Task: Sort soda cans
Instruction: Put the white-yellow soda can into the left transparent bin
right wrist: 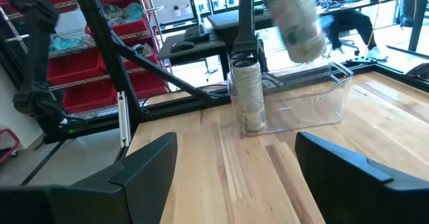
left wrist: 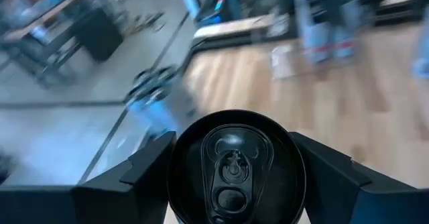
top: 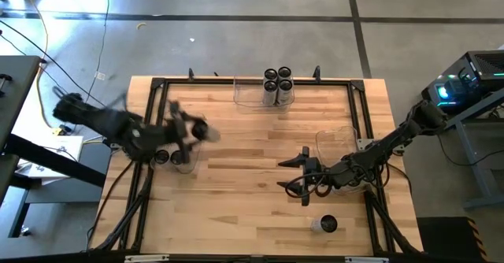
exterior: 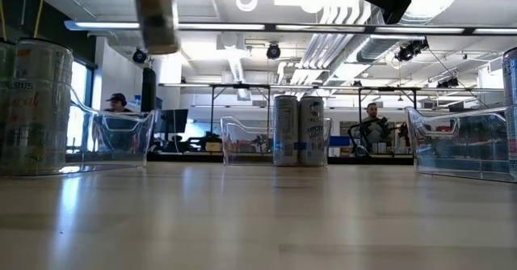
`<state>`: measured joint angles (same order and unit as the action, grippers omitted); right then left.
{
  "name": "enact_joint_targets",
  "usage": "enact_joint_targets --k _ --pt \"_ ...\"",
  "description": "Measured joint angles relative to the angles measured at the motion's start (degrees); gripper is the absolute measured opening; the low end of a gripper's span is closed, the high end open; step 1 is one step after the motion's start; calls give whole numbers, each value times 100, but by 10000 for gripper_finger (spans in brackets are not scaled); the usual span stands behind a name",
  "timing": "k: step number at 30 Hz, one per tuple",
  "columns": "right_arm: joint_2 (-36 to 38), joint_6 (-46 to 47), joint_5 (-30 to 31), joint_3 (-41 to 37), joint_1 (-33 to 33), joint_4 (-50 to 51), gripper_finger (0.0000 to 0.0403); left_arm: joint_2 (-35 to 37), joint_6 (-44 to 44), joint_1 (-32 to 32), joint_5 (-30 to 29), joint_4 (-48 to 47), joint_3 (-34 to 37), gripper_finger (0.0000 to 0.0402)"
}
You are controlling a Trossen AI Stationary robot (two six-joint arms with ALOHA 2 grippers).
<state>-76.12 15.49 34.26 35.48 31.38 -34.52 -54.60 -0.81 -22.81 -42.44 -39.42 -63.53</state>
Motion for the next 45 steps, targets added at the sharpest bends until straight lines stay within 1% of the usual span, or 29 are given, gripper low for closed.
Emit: enact_joint_targets --k 4,6,9,13,17,18,21,22,24,25,27,30,35,38,40,45 --pt "1 6 0 0 0 0 299 796 -175 606 232 -1089 11 244" --pt "2 11 0 0 0 -2 299 1140 -298 866 395 -1404 148 244" --pt "2 11 2 0 0 -3 299 1627 -588 1141 823 -1794 508 244" --pt "2 11 2 0 0 -9 299 2257 -914 1274 1212 -1761 1268 244" --pt "4 11 3 0 0 -52 299 2653 -1169 1273 1522 -1740 2042 244" --pt "4 8 8 0 0 -53 299 2654 -1120 1296 1657 -1742 2016 244" --pt "4 1 12 1 -22 -122 299 2692 -928 1292 1691 -922 1932 244" --pt "4 1 10 0 -24 -146 299 2696 -899 1303 1673 -905 1913 244" --pt "4 5 12 2 -37 -168 299 2649 -869 1322 1617 -1244 1964 244" --pt "2 -9 13 2 -37 -178 299 2609 -940 1322 1643 -1377 1987 244" --pt "4 -34 9 2 -56 -218 299 2506 -1228 1320 1675 -1270 1980 244" --pt "2 -57 6 2 -77 -257 299 2307 -1661 1318 1650 -1359 2003 244" --pt "2 -77 4 2 -144 -272 299 1767 -2417 1317 1621 -1019 2346 244" --pt "3 -77 -1 2 -146 -263 299 1448 -2847 1319 1606 -1030 2589 244" --pt "2 -82 -1 2 -146 -260 299 1283 -3023 1320 1589 -995 2725 244" --pt "2 -96 -2 2 -146 -251 299 1087 -3056 1299 1563 -817 2811 244"
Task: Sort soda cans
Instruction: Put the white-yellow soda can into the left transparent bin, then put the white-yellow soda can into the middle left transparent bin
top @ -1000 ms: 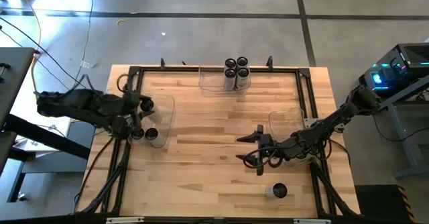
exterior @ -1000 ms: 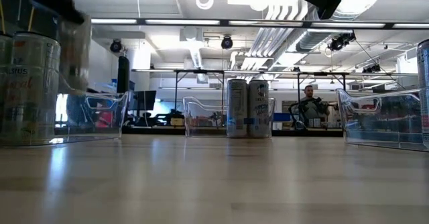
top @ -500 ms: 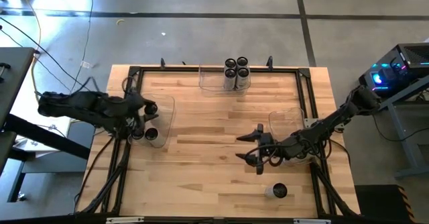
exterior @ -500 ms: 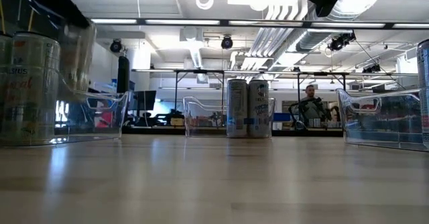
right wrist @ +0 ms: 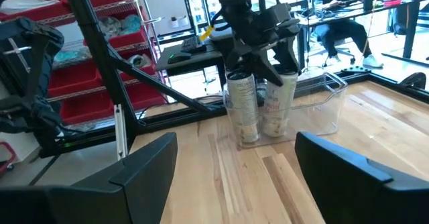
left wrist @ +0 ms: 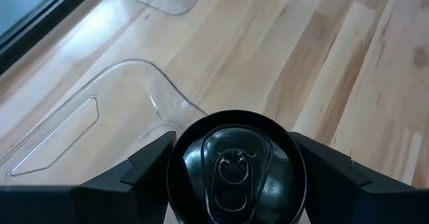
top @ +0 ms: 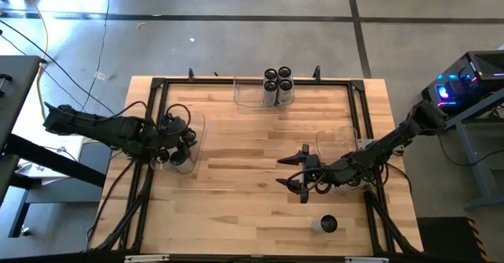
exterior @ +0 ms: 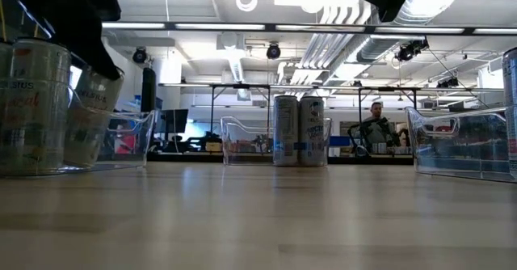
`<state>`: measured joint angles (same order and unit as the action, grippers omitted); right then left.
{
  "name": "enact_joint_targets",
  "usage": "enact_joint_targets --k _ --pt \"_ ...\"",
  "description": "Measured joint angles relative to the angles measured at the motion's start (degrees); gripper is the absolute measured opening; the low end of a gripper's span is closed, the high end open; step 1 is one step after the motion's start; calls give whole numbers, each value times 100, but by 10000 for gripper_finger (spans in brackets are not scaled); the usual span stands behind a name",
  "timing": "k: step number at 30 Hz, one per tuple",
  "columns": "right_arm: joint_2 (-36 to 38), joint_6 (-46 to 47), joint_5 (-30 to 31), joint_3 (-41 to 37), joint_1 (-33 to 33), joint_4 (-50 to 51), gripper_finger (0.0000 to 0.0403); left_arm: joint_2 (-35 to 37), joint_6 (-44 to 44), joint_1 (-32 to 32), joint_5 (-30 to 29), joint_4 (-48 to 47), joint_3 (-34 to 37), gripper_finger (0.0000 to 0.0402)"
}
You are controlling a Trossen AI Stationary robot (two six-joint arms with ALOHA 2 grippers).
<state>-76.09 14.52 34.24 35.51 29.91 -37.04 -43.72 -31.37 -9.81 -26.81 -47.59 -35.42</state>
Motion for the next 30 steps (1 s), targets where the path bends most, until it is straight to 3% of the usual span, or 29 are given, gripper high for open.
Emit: enact_joint_targets --k 3,11,20,30 --pt "0 0 0 0 0 9 299 8 94 -14 64 101 10 252" --pt "0 0 0 0 0 11 299 10 96 -14 699 73 40 329" --pt "0 -44 0 0 0 -2 299 311 102 -14 875 50 -37 336" --pt "0 -63 2 0 -169 -4 299 446 650 -14 507 78 -917 337"
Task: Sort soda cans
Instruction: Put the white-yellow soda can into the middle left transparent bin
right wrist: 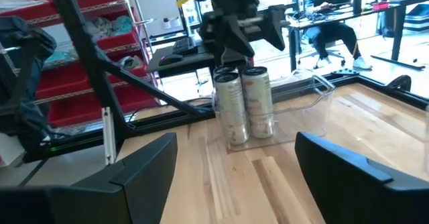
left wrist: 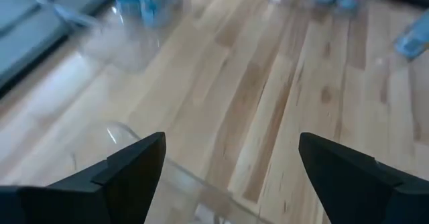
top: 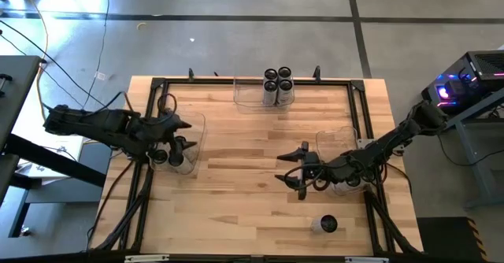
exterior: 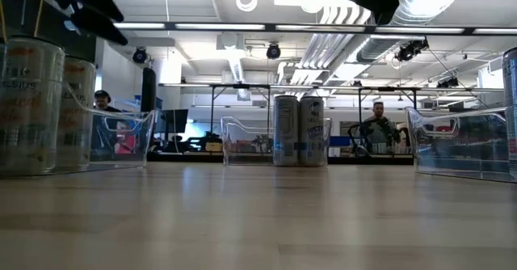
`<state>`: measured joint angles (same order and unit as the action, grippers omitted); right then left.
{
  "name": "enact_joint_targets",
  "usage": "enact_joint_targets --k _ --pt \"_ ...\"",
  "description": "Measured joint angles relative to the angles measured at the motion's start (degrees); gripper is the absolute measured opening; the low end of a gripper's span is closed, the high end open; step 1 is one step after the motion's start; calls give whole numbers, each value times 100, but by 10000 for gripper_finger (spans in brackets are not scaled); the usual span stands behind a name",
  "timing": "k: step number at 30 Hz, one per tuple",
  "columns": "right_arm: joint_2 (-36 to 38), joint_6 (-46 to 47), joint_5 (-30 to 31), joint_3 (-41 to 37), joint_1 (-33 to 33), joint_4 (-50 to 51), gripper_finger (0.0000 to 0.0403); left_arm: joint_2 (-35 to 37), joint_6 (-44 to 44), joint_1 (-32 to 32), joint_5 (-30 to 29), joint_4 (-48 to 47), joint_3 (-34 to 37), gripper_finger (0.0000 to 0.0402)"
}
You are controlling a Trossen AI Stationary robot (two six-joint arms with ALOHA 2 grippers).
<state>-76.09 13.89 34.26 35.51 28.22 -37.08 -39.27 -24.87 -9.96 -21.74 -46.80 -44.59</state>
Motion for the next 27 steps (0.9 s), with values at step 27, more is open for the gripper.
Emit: enact_joint_targets --k 27 --pt "53 3391 -1089 3502 1855 8266 299 -3689 1827 -1929 -2560 5592 -222 337"
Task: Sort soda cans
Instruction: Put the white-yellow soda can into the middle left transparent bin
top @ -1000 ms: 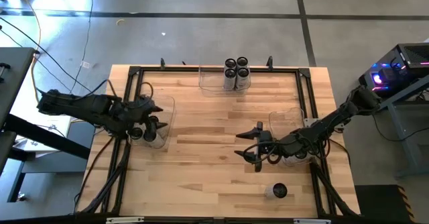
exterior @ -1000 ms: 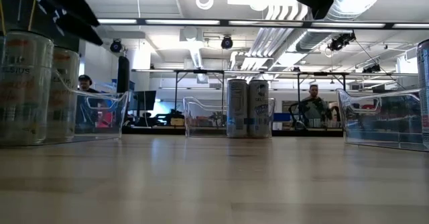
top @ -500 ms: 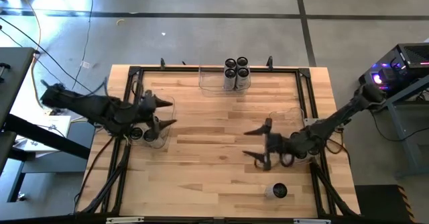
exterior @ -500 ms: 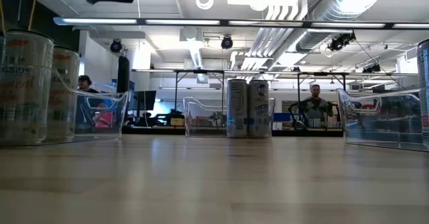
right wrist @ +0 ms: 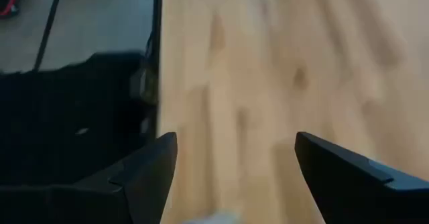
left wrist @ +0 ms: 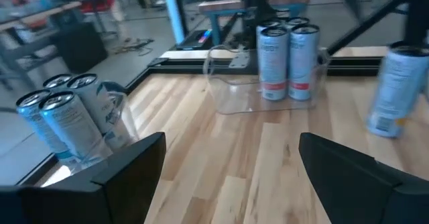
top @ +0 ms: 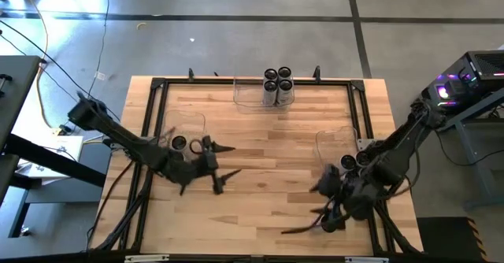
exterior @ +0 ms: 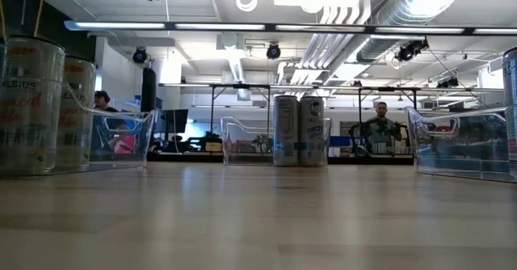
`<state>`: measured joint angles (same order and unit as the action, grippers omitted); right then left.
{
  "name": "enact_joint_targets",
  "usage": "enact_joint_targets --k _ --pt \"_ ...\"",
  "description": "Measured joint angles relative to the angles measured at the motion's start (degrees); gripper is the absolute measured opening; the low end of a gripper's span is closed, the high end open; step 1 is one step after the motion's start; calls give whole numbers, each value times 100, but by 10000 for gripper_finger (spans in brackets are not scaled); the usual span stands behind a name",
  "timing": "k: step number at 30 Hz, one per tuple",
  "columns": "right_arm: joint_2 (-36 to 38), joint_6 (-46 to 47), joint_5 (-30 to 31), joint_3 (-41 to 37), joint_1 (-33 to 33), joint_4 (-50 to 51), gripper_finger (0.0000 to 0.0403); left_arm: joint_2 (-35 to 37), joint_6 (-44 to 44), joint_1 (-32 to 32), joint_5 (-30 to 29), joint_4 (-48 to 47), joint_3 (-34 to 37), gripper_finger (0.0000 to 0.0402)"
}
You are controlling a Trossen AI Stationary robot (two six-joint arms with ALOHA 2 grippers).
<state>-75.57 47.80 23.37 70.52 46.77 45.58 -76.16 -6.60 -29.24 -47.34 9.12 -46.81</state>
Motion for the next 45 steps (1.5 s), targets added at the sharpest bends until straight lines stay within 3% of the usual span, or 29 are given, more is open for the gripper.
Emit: enact_joint_targets --k 6,10,21,45 --pt "-566 1053 -449 41 504 85 299 -688 -61 -58 -480 835 0 337" --pt "-803 1542 210 43 841 -90 299 -777 20 -45 -475 1033 0 337" --pt "-1291 1669 1064 26 1265 0 299 -595 134 36 -469 1228 -2 337" --pt "-1417 1888 790 -15 1263 564 299 -595 77 71 -467 1172 -2 337"
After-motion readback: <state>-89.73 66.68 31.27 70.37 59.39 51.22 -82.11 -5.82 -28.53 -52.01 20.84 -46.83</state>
